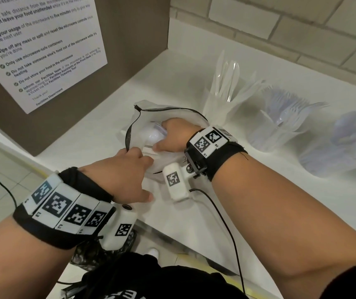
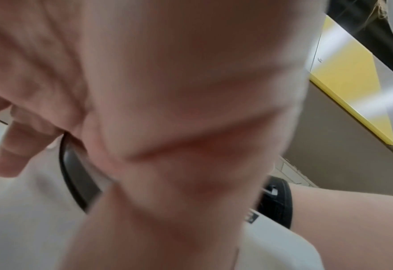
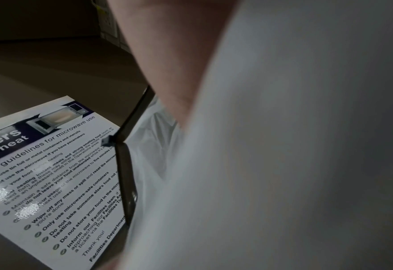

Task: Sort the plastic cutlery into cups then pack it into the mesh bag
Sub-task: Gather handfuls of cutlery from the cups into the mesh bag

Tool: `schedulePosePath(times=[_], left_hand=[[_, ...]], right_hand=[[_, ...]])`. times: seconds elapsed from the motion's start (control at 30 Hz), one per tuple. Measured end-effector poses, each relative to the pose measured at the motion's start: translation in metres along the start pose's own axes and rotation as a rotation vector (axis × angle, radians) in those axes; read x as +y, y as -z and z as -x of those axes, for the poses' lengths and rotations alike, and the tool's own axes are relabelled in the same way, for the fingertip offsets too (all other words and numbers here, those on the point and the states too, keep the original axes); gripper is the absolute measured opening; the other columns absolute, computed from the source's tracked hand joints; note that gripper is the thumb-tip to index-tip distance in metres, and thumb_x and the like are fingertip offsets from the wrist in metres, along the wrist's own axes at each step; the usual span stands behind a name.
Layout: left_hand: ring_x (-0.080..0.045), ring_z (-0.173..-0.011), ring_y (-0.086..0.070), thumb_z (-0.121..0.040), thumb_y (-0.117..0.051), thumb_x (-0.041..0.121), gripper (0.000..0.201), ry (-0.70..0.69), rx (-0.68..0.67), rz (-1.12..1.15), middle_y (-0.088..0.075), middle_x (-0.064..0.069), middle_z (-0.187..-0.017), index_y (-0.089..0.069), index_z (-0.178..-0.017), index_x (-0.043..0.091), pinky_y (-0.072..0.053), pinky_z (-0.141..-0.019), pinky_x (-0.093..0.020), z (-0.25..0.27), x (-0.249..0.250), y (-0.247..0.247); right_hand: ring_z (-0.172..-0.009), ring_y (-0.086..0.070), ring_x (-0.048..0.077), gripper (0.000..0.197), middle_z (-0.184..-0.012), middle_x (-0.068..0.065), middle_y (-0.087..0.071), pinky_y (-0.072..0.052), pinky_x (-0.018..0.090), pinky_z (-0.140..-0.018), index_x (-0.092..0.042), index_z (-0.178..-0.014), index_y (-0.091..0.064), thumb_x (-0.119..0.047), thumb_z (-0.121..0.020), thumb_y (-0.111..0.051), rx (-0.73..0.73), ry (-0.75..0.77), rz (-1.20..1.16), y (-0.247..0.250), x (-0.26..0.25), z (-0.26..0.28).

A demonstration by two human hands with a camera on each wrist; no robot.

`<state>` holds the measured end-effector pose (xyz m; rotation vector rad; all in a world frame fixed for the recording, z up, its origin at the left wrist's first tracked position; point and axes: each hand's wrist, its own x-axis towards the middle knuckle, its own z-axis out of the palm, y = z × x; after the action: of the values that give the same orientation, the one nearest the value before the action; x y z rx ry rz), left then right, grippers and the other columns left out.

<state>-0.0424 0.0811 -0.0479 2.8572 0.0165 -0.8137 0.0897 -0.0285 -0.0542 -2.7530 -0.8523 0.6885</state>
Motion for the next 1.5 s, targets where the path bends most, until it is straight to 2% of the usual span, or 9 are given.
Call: schedulePosePath(times=[0.07,0.17,0.3,0.6,0.73,0.87,1.1,1.33,1.5], left_hand=[[-0.021,-0.14,-0.019,-0.076,-0.061,0.06,0.083,0.011,-0.035,-0.001,-0.013,0.0,-0.15,-0.022,-0.146,0.037,-0.037,-0.107,-0.041,0.0,-0.001,0.002],[-0.025,-0.144,-0.009,-0.076,-0.059,0.063,0.076,0.035,-0.041,-0.015,0.005,0.003,-0.154,-0.028,-0.143,0.043,-0.036,-0.109,-0.043,0.002,-0.003,0.008],[-0.028,-0.143,-0.007,-0.074,-0.057,0.066,0.071,0.077,-0.037,-0.043,0.007,0.005,-0.155,-0.032,-0.139,0.049,-0.037,-0.107,-0.045,0.005,-0.005,0.011],[-0.034,-0.144,-0.004,-0.077,-0.059,0.059,0.067,0.076,-0.113,-0.137,0.024,0.0,-0.156,-0.031,-0.137,0.052,-0.036,-0.107,-0.048,0.017,0.006,0.008],[-0.033,-0.137,-0.025,-0.083,-0.053,0.054,0.052,0.047,-0.107,-0.161,0.001,-0.001,-0.156,-0.038,-0.132,0.044,-0.04,-0.102,-0.044,0.018,0.011,0.009],[-0.018,-0.087,-0.051,-0.09,-0.053,0.045,0.027,-0.063,0.04,-0.117,-0.048,0.003,-0.116,-0.046,-0.1,0.021,-0.04,-0.073,-0.028,0.004,0.015,0.009],[-0.018,-0.081,-0.049,-0.087,-0.058,0.028,0.024,0.063,0.245,-0.065,-0.054,0.002,-0.092,-0.054,-0.109,0.018,-0.033,-0.067,-0.026,-0.008,0.018,0.008],[-0.024,-0.069,-0.046,-0.079,-0.053,0.006,0.02,0.094,0.427,0.09,-0.036,0.005,-0.077,-0.048,-0.083,0.025,-0.026,-0.054,-0.028,-0.009,0.006,0.001],[-0.027,-0.064,-0.046,-0.075,-0.052,0.001,0.021,0.091,0.472,0.082,-0.036,0.002,-0.076,-0.046,-0.076,0.021,-0.024,-0.052,-0.028,-0.009,0.003,0.0]], right_hand=[[-0.106,-0.058,0.023,0.069,-0.118,0.004,-0.059,-0.047,0.031,-0.085,-0.011,-0.123,-0.051,-0.05,-0.072,-0.074,-0.017,0.017,0.026,-0.001,-0.002,0.001],[-0.092,-0.058,0.02,0.054,-0.1,0.001,-0.058,-0.045,0.031,-0.073,-0.013,-0.111,-0.054,-0.039,-0.071,-0.079,-0.017,0.031,0.129,-0.003,-0.007,0.001],[-0.081,-0.058,0.021,0.03,-0.076,-0.005,-0.05,-0.044,0.031,-0.068,-0.016,-0.091,-0.048,-0.022,-0.073,-0.072,0.027,0.015,0.119,-0.006,-0.009,0.004],[-0.073,-0.058,0.021,0.018,-0.073,-0.002,-0.054,-0.043,0.023,-0.054,-0.012,-0.085,-0.055,-0.018,-0.074,-0.067,0.027,0.029,0.117,-0.003,-0.007,0.003],[-0.086,-0.059,0.023,0.025,-0.093,0.004,-0.059,-0.05,0.03,-0.072,-0.009,-0.104,-0.058,-0.015,-0.079,-0.06,0.015,0.078,0.098,0.001,-0.007,0.004],[-0.088,-0.058,0.023,0.028,-0.094,0.004,-0.056,-0.049,0.03,-0.074,-0.009,-0.107,-0.054,-0.013,-0.08,-0.06,-0.016,0.086,0.122,0.0,-0.005,0.006],[-0.091,-0.06,0.022,0.032,-0.1,0.004,-0.06,-0.053,0.032,-0.081,-0.009,-0.111,-0.055,-0.009,-0.08,-0.059,-0.076,0.084,0.148,0.0,-0.004,0.009],[-0.087,-0.051,0.02,0.036,-0.101,0.004,-0.052,-0.037,0.022,-0.056,-0.009,-0.119,-0.048,-0.015,-0.085,-0.059,-0.092,0.121,0.012,0.016,0.002,0.023],[-0.093,-0.057,0.022,0.037,-0.106,0.003,-0.06,-0.047,0.031,-0.079,-0.013,-0.119,-0.051,-0.026,-0.086,-0.062,-0.104,0.121,-0.091,0.016,0.005,0.027]])
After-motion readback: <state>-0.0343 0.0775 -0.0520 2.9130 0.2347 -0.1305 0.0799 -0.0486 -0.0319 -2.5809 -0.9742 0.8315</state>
